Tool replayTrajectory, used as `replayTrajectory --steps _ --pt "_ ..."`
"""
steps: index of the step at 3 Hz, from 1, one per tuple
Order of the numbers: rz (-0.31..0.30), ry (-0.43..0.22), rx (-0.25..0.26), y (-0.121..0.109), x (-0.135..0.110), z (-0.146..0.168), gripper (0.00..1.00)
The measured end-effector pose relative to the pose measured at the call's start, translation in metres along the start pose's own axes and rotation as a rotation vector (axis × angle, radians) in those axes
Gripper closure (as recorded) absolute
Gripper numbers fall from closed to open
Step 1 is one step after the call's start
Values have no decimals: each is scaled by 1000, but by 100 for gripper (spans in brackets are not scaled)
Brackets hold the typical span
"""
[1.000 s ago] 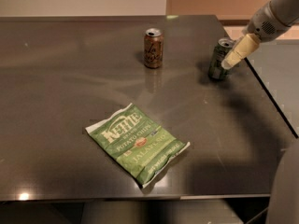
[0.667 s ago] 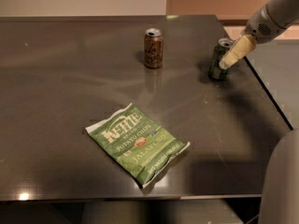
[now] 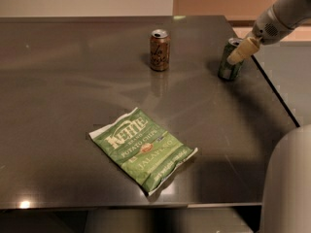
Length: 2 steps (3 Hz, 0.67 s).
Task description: Move green can near green jalapeno chip bag
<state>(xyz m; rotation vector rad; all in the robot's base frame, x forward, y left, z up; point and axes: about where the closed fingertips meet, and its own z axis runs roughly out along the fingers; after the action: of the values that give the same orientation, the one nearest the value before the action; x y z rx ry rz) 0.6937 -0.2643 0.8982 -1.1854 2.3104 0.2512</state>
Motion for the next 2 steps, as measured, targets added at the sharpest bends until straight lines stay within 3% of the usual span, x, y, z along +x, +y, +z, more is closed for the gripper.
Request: replayTrajectory --steps 1,2 --pt "-14 2 -12 4 -4 0 65" --pt "-80 -3 -55 26 -14 -6 88"
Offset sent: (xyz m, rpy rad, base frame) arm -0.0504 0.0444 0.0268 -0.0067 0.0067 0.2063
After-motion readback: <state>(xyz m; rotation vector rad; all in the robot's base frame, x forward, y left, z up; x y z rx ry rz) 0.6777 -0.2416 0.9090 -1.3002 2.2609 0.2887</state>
